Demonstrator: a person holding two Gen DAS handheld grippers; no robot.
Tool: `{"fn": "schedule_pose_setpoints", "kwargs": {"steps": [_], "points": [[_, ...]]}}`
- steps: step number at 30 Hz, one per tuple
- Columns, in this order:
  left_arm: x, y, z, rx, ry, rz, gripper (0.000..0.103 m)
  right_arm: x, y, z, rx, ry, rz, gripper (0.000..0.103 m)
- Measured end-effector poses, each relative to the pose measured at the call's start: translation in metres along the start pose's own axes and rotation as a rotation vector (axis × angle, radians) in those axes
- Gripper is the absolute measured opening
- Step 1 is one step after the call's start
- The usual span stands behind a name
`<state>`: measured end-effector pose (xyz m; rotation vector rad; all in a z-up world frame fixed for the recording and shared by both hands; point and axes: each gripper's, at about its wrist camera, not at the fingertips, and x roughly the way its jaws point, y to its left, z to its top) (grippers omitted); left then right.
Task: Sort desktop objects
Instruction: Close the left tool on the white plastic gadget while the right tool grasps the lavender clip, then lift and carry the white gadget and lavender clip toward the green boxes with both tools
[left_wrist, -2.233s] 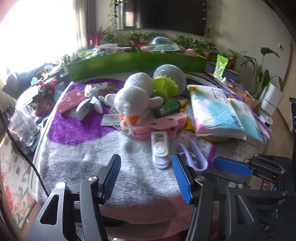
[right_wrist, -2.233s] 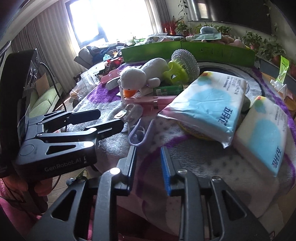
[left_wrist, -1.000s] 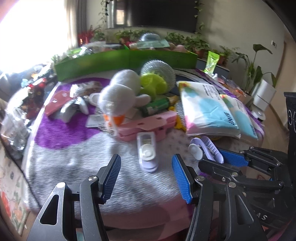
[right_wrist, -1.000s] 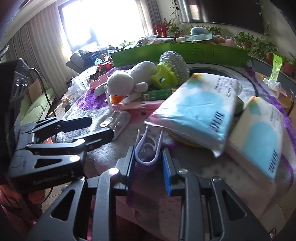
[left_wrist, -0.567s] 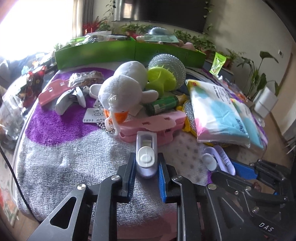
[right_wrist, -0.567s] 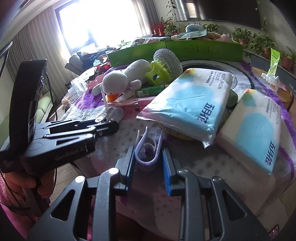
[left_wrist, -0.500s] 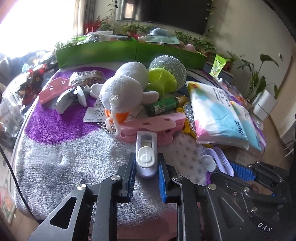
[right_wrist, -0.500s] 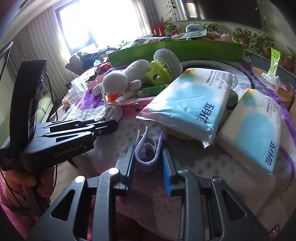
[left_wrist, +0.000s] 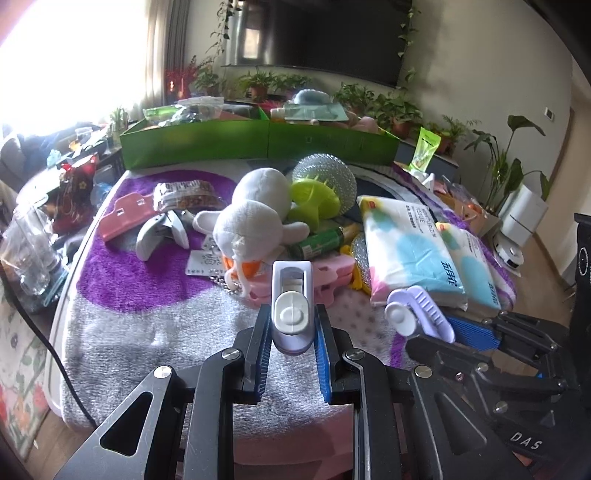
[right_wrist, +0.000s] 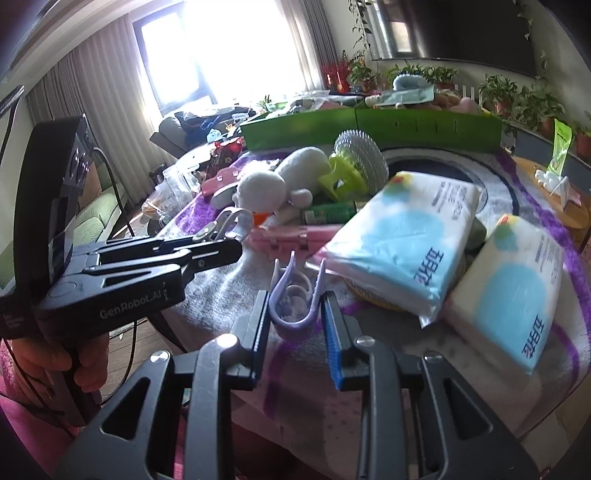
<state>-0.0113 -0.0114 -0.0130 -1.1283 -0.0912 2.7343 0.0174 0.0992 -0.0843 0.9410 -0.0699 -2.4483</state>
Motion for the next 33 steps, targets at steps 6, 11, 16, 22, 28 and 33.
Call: {"fn": "schedule_pose_setpoints", "kwargs": {"steps": [6, 11, 16, 22, 28, 33], "points": [[-0.006, 0.004, 0.007, -0.002, -0.026, 0.014, 0.021, -0.006, 0.004, 0.014, -0.023, -0.041, -0.015, 0.028], [-0.007, 0.008, 0.014, -0.009, -0.04, 0.028, 0.021, -0.008, 0.007, 0.024, -0.034, -0.066, -0.023, 0.028], [-0.011, 0.009, 0.019, -0.005, -0.061, 0.045, 0.021, -0.008, 0.007, 0.032, -0.032, -0.079, -0.029, 0.028], [-0.009, 0.014, 0.027, -0.011, -0.069, 0.059, 0.021, -0.007, 0.008, 0.042, -0.037, -0.093, -0.033, 0.028], [-0.007, 0.017, 0.036, -0.009, -0.079, 0.064, 0.021, -0.003, 0.01, 0.054, -0.043, -0.105, -0.033, 0.028], [-0.005, 0.021, 0.045, -0.012, -0.088, 0.076, 0.021, 0.002, 0.011, 0.063, -0.044, -0.107, -0.031, 0.028]]}}
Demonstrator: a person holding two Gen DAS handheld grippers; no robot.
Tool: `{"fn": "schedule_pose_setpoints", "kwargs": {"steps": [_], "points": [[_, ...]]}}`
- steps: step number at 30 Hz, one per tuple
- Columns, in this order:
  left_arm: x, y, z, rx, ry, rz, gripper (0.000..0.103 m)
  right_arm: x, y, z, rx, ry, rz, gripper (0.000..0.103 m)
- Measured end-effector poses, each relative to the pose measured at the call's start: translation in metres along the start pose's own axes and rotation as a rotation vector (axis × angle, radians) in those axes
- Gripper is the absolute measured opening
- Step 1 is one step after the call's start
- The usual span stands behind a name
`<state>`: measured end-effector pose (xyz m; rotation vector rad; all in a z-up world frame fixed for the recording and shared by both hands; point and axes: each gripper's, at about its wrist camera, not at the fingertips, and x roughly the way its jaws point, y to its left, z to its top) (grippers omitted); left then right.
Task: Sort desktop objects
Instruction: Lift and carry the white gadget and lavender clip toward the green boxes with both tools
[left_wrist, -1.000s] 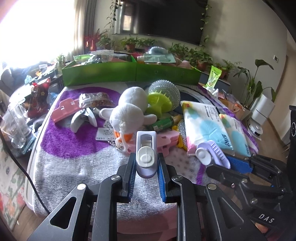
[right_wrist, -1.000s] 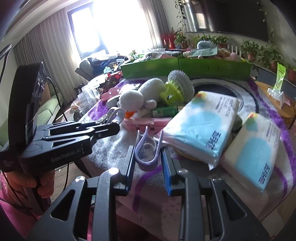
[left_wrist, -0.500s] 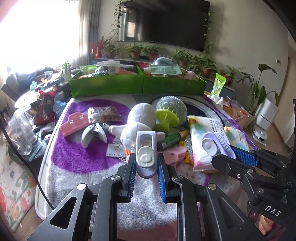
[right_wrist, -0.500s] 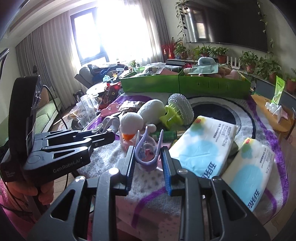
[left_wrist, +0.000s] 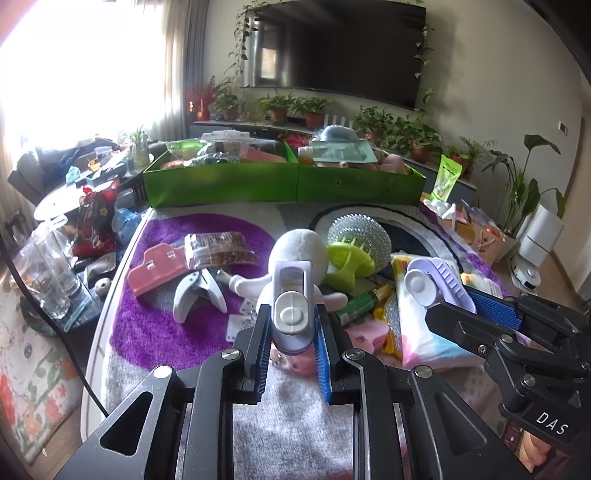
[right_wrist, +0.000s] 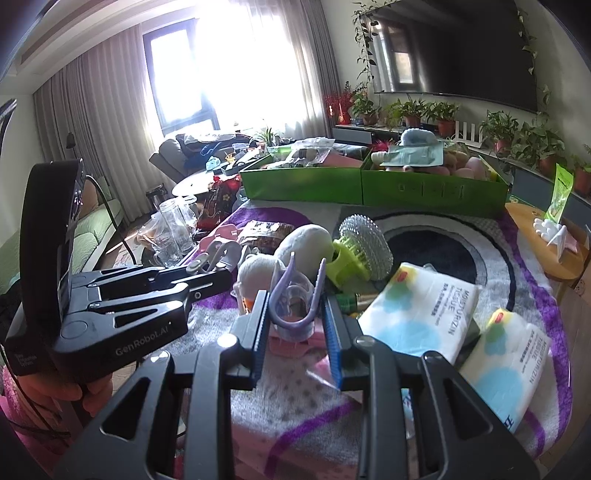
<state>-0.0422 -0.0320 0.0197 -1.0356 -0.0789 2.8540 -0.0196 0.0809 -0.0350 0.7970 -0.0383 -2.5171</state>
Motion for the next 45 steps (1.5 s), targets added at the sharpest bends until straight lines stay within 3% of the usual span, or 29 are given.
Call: {"fn": "schedule_pose_setpoints", "kwargs": {"steps": [16, 45], "points": [[0.006, 0.009, 0.028, 0.007, -0.053, 0.015, 0.021, 0.012, -0.003, 0.024, -0.009, -0.015, -0.035, 0.028], [0.038, 0.017, 0.085, 0.017, -0.073, 0.003, 0.021, 0.035, -0.022, 0.081, -0.024, -0.051, -0.061, 0.028]]}}
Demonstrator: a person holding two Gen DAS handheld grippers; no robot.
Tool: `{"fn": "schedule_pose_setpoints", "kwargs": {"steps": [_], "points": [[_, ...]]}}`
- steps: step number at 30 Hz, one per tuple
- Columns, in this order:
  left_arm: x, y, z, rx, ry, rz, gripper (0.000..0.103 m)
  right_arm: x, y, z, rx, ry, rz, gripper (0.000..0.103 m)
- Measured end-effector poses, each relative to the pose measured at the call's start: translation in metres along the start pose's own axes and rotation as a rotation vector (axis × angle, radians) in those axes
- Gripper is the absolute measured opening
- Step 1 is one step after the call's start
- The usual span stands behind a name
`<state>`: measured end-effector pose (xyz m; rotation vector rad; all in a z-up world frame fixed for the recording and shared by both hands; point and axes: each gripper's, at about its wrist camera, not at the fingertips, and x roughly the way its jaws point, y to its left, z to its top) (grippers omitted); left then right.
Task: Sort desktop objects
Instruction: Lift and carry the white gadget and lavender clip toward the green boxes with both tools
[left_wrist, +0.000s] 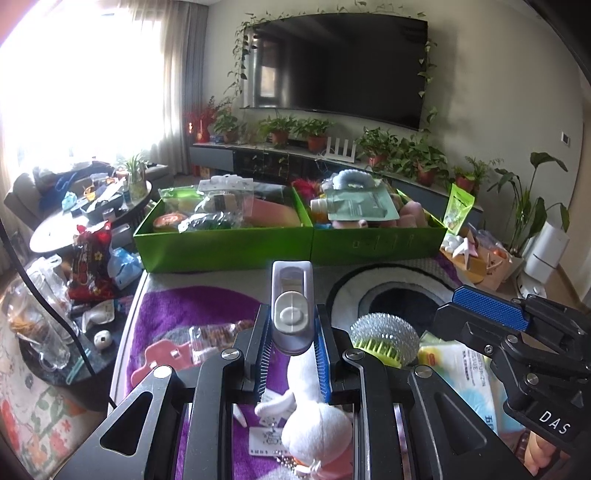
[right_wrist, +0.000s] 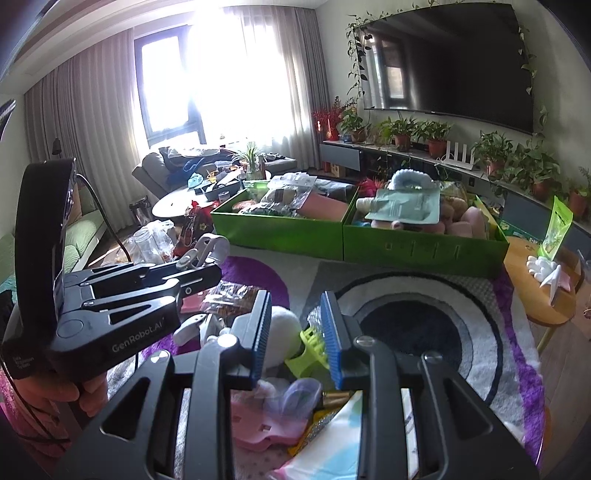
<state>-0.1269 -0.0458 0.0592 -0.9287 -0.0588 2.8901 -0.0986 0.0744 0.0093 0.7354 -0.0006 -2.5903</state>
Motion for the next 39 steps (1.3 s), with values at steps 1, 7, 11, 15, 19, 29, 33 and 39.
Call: {"fn": "schedule_pose_setpoints", "kwargs": {"steps": [1, 7, 11, 15, 19, 29, 33, 39], "points": [[0.002, 0.001, 0.001, -0.002, -0.001, 0.003, 0.021, 0.001, 0.0, 0.001, -0.001, 0.0, 0.002, 0.028], [0.007, 0.009, -0.001, -0.017, 0.007, 0.008, 0.021, 0.01, -0.01, -0.008, 0.008, 0.058, 0.001, 0.024], [0.014, 0.012, -0.005, -0.034, 0.026, 0.005, 0.021, 0.023, -0.017, -0.021, 0.029, 0.148, 0.023, 0.027], [0.017, 0.013, -0.008, -0.037, 0.032, -0.002, 0.021, 0.038, -0.015, -0.041, -0.009, 0.277, 0.121, 0.039], [0.019, 0.013, -0.01, -0.043, 0.04, -0.004, 0.021, 0.049, -0.017, -0.05, 0.002, 0.362, 0.18, 0.053], [0.021, 0.015, -0.012, -0.062, 0.049, 0.0, 0.021, 0.059, -0.007, -0.063, -0.11, 0.46, 0.199, 0.038], [0.021, 0.015, -0.012, -0.061, 0.052, 0.002, 0.021, 0.053, -0.003, -0.065, -0.146, 0.461, 0.197, 0.034], [0.02, 0.014, -0.011, -0.053, 0.05, 0.0, 0.021, 0.046, -0.009, -0.054, -0.078, 0.429, 0.227, 0.034]]}}
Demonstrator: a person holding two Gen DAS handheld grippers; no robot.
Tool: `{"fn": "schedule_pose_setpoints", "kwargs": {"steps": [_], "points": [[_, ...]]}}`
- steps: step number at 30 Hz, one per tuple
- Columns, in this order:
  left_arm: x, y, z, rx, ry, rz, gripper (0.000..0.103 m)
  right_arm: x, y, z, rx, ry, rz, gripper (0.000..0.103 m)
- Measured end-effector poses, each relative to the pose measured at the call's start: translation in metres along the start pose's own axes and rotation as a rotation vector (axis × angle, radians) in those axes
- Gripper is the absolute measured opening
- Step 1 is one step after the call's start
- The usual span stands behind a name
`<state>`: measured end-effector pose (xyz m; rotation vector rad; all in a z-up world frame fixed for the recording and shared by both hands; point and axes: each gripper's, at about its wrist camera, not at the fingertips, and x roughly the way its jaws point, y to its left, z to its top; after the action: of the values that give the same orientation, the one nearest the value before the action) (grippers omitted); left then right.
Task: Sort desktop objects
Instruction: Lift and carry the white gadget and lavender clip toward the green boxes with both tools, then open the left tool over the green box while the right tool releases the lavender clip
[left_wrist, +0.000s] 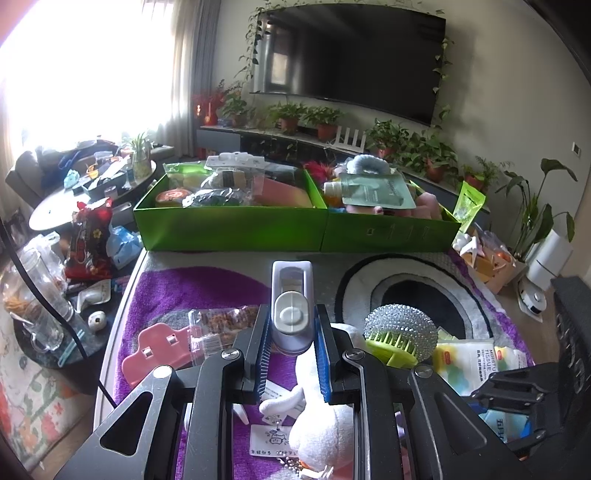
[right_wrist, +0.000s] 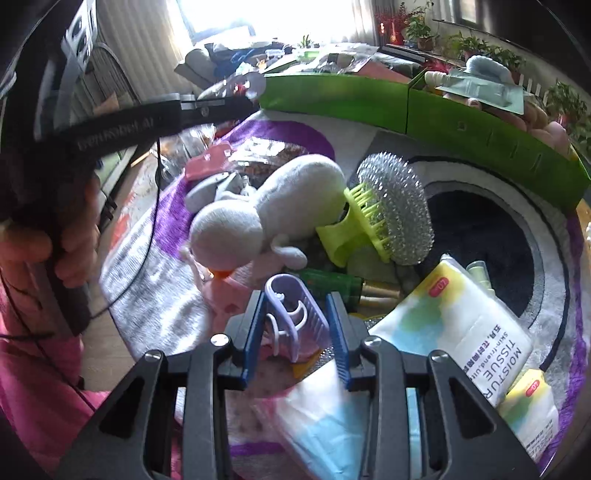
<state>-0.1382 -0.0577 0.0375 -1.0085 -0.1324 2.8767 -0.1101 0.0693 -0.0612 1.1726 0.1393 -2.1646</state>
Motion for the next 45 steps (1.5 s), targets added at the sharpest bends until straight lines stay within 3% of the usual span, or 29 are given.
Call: {"fn": "schedule_pose_setpoints", "kwargs": {"steps": [7, 17, 45], "points": [[0.0, -0.001, 0.002, 0.001, -0.004, 0.0, 0.021, -0.032, 0.0, 0.023, 0.03, -0.131, 0.01, 0.034], [0.006, 0.001, 0.012, 0.003, -0.003, 0.009, 0.021, -0.038, -0.004, 0.061, 0.058, -0.221, -0.02, 0.034], [0.049, 0.0, 0.068, 0.072, 0.009, 0.018, 0.021, -0.018, -0.028, 0.135, 0.088, -0.213, -0.066, 0.035]]}}
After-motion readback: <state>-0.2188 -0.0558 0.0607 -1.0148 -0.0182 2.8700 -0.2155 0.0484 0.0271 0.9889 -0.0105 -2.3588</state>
